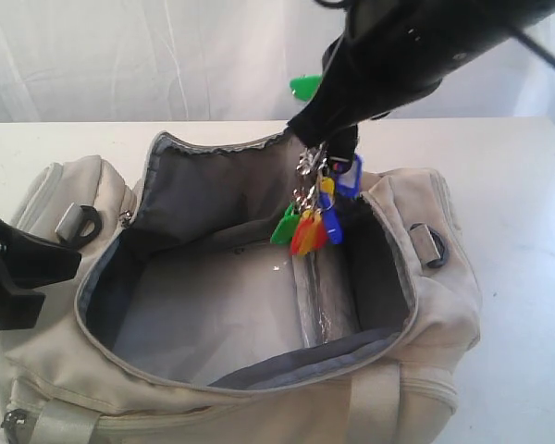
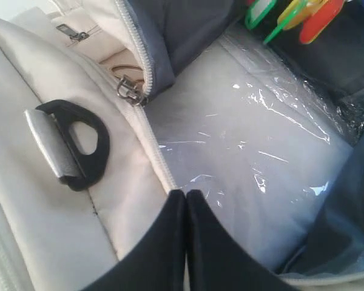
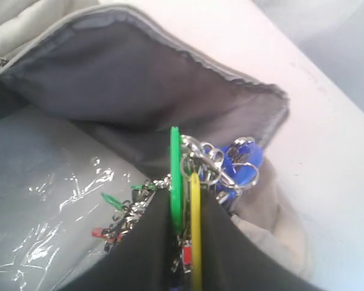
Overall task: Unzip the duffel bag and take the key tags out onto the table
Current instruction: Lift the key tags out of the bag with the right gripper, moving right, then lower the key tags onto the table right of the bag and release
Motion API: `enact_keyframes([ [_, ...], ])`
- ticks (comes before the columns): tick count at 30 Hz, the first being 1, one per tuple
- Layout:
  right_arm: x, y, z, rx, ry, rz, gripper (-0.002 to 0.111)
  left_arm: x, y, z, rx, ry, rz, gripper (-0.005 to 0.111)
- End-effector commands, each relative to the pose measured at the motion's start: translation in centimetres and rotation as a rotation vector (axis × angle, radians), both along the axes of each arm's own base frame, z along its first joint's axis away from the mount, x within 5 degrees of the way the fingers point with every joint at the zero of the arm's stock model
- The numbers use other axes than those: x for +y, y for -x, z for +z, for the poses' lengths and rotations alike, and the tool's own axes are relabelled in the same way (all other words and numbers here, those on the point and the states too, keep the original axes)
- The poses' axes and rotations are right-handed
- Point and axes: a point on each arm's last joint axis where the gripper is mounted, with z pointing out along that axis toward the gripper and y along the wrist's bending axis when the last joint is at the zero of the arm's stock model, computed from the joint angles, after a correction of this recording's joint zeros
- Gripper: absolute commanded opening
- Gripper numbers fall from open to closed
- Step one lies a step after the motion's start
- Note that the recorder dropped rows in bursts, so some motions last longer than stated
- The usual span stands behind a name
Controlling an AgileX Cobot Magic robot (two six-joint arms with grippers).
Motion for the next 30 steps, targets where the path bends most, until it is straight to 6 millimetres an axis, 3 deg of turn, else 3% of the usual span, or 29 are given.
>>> enact_keyframes([
  [1,-2.8,1.7,2.5,-0.091,0.004,-0.098,0.000,-0.1,0.2,0.4,0.002,0.026,0.003,0.000],
  [9,-7.4,4.4,4.2,-0.089,0.108,-0.289,0.000,-0.1,0.2,0.4,0.002,0.026,0.003,0.000],
  [15,-9.4,4.5,3.7,-0.059,0.168,-0.398,0.000,-0.1,0.2,0.4,0.002,0.026,0.003,0.000],
  [21,-10.6,3.7,0.9,-0.006,0.216,-0.443,0.000,-0.1,0.2,0.3,0.004,0.025,0.003,0.000],
  [30,-12.3,2.5,-6.2,0.101,0.216,-0.523,0.000,-0.1,0.2,0.2,0.004,0.025,0.004,0.000],
])
